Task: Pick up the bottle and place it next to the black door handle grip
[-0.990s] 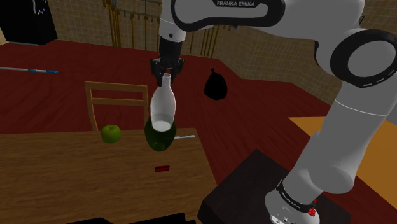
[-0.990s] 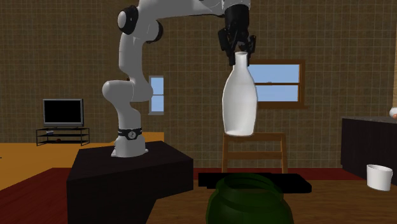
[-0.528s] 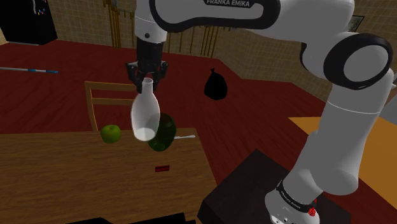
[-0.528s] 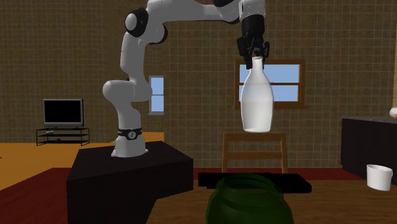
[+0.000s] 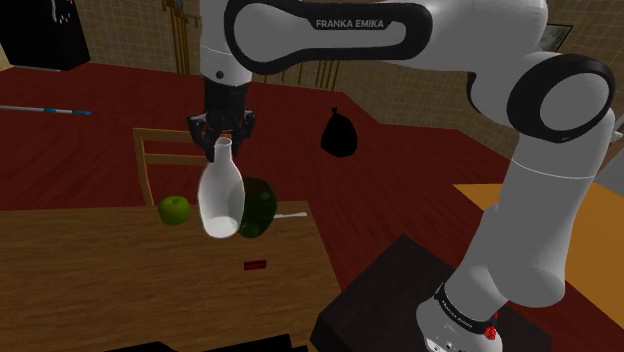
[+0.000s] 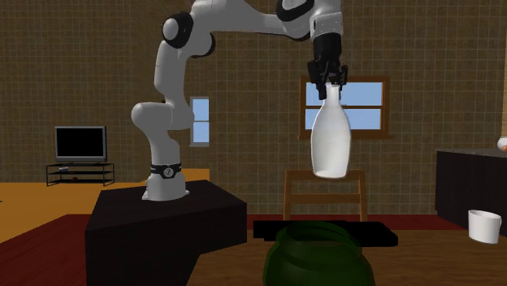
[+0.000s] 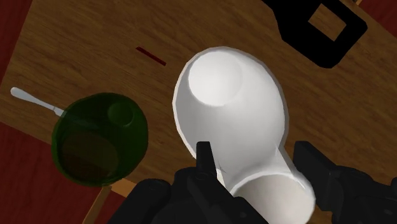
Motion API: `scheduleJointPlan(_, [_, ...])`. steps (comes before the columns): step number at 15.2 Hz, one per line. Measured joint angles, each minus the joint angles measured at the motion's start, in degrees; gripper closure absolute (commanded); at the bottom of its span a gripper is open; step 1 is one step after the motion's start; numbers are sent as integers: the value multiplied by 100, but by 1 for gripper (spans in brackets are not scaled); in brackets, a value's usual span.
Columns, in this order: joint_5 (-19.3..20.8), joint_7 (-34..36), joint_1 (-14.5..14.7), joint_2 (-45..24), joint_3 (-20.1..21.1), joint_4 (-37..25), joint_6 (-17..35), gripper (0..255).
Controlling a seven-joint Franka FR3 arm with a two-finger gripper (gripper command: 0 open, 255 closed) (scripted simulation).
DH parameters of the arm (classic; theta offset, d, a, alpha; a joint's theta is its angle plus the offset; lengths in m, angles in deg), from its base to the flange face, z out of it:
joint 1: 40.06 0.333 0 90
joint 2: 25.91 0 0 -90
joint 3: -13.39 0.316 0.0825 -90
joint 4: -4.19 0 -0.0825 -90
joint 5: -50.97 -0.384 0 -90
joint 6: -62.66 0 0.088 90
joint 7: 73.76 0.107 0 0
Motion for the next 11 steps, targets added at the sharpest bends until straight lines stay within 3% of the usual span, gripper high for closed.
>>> scheduleJointPlan(11, [32, 40, -27, -44, -22, 807, 847, 255])
